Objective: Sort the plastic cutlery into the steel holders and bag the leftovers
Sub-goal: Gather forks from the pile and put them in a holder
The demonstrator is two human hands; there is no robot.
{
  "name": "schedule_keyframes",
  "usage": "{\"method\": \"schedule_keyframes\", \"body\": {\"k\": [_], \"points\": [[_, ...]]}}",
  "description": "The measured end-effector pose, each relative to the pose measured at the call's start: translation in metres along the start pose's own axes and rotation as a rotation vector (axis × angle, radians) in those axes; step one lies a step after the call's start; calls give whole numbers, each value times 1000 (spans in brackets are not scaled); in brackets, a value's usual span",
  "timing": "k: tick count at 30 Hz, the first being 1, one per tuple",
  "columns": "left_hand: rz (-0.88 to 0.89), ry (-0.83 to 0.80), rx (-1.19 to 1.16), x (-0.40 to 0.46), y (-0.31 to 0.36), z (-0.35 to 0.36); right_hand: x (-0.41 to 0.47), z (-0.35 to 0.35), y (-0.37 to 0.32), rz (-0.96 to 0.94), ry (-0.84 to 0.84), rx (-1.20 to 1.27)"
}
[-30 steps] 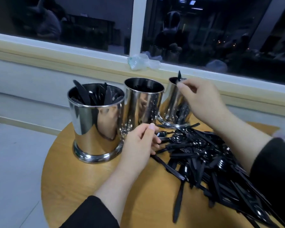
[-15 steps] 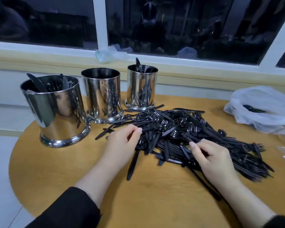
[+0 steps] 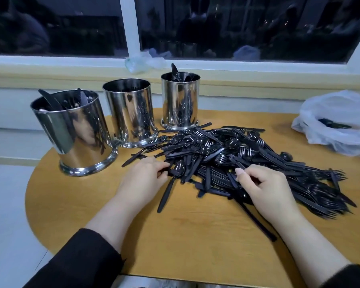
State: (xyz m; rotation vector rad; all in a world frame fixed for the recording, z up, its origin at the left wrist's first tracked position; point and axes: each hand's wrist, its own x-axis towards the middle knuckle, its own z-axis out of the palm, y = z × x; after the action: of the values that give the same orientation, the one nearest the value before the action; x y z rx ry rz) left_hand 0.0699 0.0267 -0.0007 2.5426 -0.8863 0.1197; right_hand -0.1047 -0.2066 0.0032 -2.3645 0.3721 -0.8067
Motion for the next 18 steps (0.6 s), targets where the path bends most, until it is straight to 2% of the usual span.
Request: {"method": "schedule_keyframes", "body": {"k": [11, 15, 18], "points": [[107, 70, -3, -6, 0, 1, 0, 0, 1, 14, -16, 19], [65, 148, -142, -11, 6, -4, -1, 1, 1, 15, -21, 17], [27, 135, -310, -18, 9, -7, -2, 2, 0, 5, -31, 11]]}}
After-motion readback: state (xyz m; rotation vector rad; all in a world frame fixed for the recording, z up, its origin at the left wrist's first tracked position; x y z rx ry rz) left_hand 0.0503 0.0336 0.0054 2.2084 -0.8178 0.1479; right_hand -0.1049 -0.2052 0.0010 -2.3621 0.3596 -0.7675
